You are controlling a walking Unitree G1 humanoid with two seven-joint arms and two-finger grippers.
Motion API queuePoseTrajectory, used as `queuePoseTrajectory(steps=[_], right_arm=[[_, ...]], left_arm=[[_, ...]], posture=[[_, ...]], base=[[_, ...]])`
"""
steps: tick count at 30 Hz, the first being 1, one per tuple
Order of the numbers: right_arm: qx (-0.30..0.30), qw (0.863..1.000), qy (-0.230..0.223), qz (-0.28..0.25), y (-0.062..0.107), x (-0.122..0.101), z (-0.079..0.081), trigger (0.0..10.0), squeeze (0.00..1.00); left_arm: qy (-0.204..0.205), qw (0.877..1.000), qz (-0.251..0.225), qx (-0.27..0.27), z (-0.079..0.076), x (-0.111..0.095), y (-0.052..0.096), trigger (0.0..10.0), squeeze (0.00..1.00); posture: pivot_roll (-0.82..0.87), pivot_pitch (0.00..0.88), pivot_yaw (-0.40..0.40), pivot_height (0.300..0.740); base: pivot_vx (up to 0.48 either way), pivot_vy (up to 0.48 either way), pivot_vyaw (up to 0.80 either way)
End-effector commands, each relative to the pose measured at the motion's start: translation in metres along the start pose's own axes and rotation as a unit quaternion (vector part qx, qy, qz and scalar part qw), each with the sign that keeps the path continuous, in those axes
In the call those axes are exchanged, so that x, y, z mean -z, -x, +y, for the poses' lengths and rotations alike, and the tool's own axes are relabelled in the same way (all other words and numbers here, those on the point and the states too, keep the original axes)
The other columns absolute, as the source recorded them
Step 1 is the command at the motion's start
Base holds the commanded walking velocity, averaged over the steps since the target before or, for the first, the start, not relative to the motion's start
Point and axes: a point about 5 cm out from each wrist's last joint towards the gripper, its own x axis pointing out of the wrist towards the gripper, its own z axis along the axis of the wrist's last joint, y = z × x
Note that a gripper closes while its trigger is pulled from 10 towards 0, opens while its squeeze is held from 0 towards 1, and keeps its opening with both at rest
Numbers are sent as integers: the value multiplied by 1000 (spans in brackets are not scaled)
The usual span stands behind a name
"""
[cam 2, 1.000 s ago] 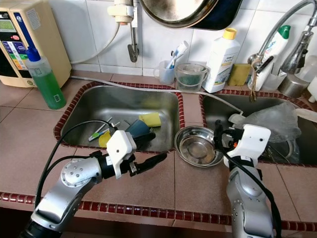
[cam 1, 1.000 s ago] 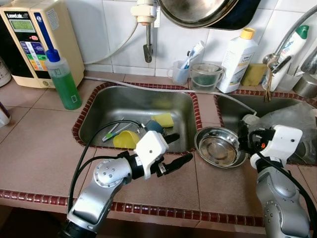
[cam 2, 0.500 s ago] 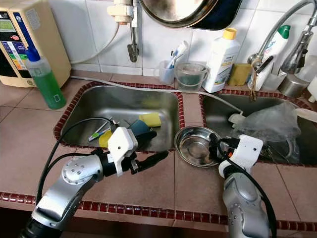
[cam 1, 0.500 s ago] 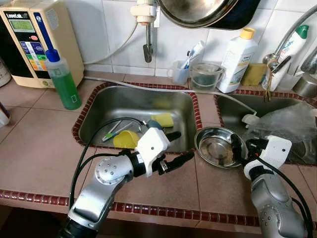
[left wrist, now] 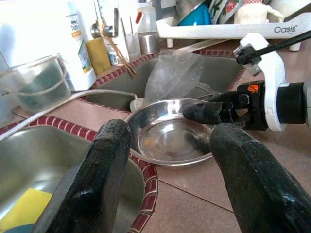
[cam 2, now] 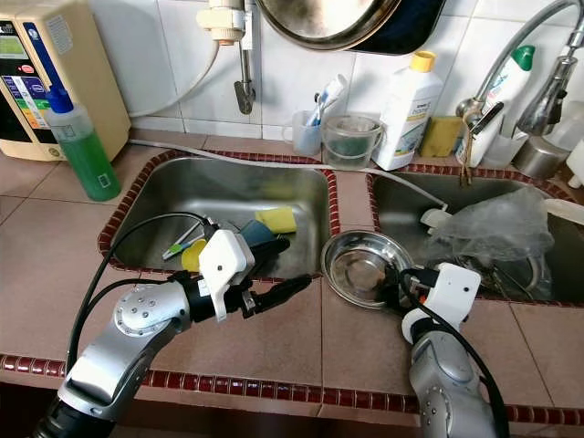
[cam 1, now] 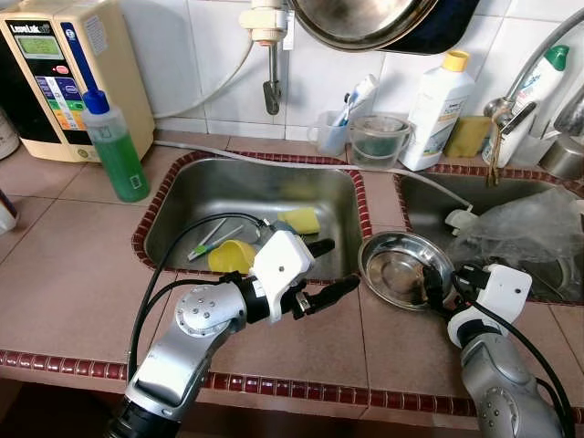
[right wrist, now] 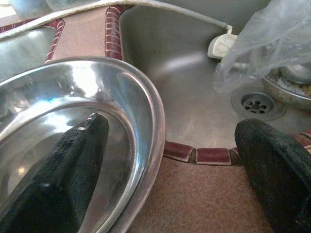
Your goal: Kitchen organization
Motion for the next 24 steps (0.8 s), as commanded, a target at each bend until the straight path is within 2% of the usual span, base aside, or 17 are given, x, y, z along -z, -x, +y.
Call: queuePoseTrajectory(steps=[1, 2, 3, 4, 5, 6, 7, 24], right_arm=[[3, 1000, -14, 14, 2, 3, -1, 10000, 0], [3, 1000, -15, 16, 2, 4, -1, 10000, 0], [3, 1000, -12, 16, 3, 4, -1, 9176, 0], [3, 1000, -9, 17, 2, 5, -1, 3961, 0], [6, 1000, -9, 18, 2, 5, -2, 3961, 0], [6, 1000, -12, 18, 2, 6, -2, 1020, 0], [4, 1000, -12, 17, 2, 5, -1, 0, 0], [-7, 998, -54, 9, 1, -4, 5, 0, 0]], left_arm=[[-12, 1000, -9, -4, 2, -8, -1, 10000, 0], [-13, 1000, -9, -4, 2, -8, -1, 10000, 0], [-12, 1000, -9, -5, 2, -8, -1, 10000, 0], [-12, 1000, -9, -6, 2, -9, -1, 10000, 0], [-11, 1000, -10, -6, 2, -9, -1, 10000, 0], [-11, 1000, -10, -7, 2, -9, -2, 10000, 0], [-11, 1000, -10, -7, 3, -10, -2, 10000, 0], [-19, 1000, 4, 7, 2, -8, -1, 10000, 0]], posture=[[-48, 54, -6, 740], [-48, 54, -6, 740], [-48, 54, -6, 740], [-47, 53, -5, 740], [-47, 53, -6, 740], [-47, 52, -6, 740], [-47, 52, -6, 740], [-46, 46, -6, 740]], base=[[0, 0, 0], [0, 0, 0], [0, 0, 0], [0, 0, 0], [0, 0, 0], [0, 0, 0], [0, 0, 0], [0, 0, 0]])
